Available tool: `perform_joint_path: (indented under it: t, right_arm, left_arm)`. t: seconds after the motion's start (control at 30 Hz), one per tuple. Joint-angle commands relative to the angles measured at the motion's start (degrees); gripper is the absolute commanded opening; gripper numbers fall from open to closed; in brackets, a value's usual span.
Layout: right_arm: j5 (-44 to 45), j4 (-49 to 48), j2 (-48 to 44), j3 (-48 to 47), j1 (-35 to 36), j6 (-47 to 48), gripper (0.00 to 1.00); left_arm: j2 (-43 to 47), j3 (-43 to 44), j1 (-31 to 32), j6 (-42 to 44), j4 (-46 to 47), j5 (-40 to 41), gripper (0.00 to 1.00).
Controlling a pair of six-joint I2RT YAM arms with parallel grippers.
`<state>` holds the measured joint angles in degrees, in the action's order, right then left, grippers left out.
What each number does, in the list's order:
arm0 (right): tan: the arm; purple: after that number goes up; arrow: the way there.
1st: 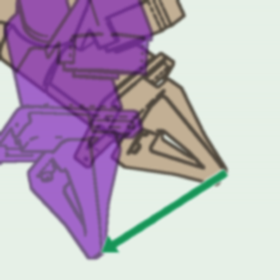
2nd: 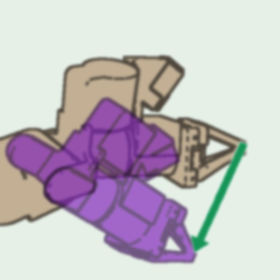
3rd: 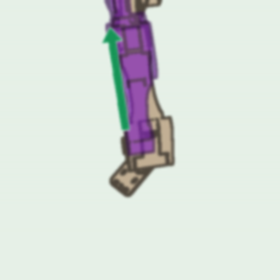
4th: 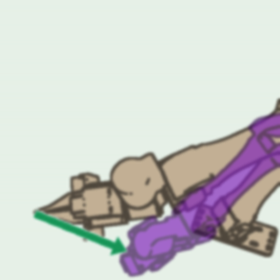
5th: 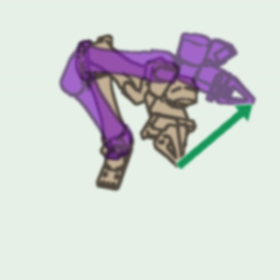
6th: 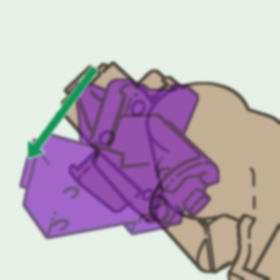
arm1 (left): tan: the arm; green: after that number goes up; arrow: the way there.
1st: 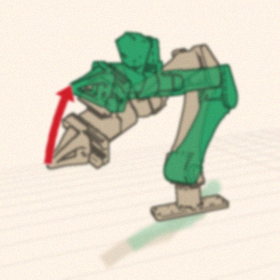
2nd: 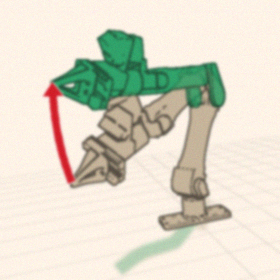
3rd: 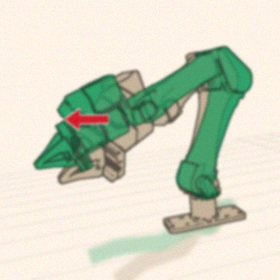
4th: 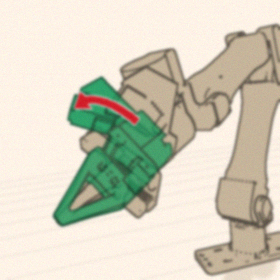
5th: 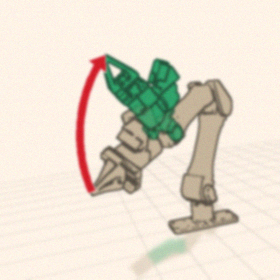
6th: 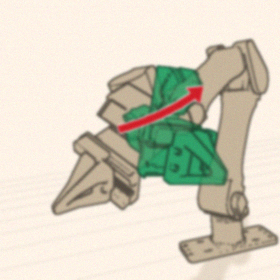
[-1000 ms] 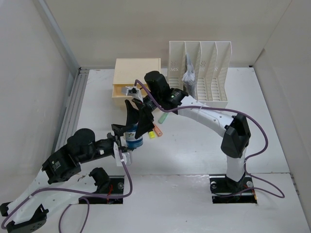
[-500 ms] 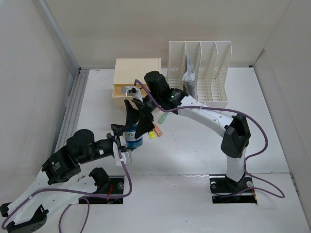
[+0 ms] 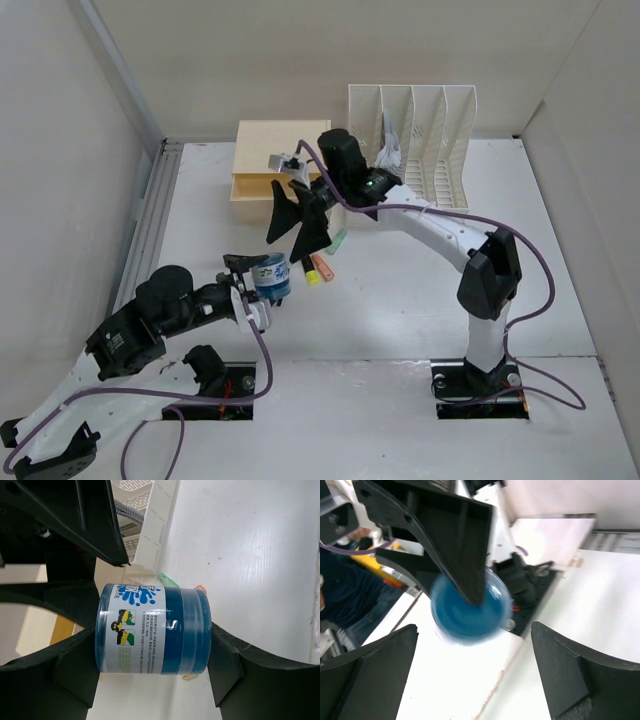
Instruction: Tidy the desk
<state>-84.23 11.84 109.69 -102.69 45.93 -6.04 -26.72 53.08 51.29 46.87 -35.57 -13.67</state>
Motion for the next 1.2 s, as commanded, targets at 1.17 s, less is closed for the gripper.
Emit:
perform_joint_path:
  t: [1.17]
  right_arm:
    - [23.94,12.43,-35.86,14.36,-31.78,15.27,1.00]
  left_arm:
    - [-48.69,40.62,-15.69,-73.15,3.84,34.85,0.00]
